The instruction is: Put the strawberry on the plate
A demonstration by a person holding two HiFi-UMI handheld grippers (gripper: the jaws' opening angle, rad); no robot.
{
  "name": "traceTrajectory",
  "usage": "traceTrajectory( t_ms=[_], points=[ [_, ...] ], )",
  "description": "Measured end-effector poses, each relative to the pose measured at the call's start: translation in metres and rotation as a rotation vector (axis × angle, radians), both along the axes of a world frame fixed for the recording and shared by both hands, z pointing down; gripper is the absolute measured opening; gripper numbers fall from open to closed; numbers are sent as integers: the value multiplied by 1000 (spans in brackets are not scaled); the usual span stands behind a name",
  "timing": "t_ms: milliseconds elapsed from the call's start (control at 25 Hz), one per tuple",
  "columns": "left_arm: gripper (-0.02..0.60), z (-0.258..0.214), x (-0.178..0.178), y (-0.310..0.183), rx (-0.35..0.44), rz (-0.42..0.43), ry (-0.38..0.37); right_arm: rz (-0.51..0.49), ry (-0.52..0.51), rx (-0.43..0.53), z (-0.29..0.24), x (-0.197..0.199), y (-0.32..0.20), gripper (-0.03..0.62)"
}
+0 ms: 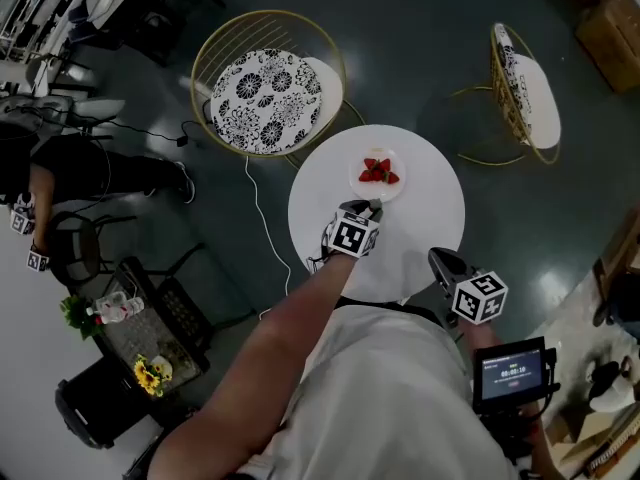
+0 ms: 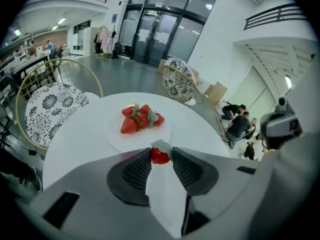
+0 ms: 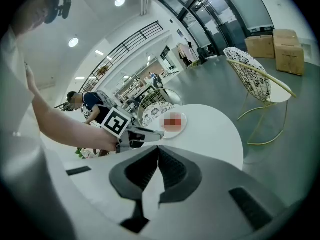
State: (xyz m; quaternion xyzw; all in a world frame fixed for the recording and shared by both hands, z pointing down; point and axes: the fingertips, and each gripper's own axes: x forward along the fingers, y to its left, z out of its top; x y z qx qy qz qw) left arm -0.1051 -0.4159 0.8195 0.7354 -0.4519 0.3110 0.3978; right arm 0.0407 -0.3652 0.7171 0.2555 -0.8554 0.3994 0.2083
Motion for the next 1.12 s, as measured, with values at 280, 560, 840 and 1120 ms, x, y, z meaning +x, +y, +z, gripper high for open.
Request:
traceTrajectory(
  t_ms=[280, 560, 840, 1120],
  points=[
    [132, 10, -11, -32, -43, -116, 2, 27, 30, -17, -4, 7, 4, 8],
    [132, 19, -11, -50, -36, -153, -2, 59, 33, -33, 10, 9, -7, 8],
    [132, 16, -8, -41, -2, -119, 10, 74, 34, -31, 9, 10, -3, 8],
    [132, -8, -1, -15, 39, -112, 44, 63, 55, -34, -5, 21, 12, 8]
  ],
)
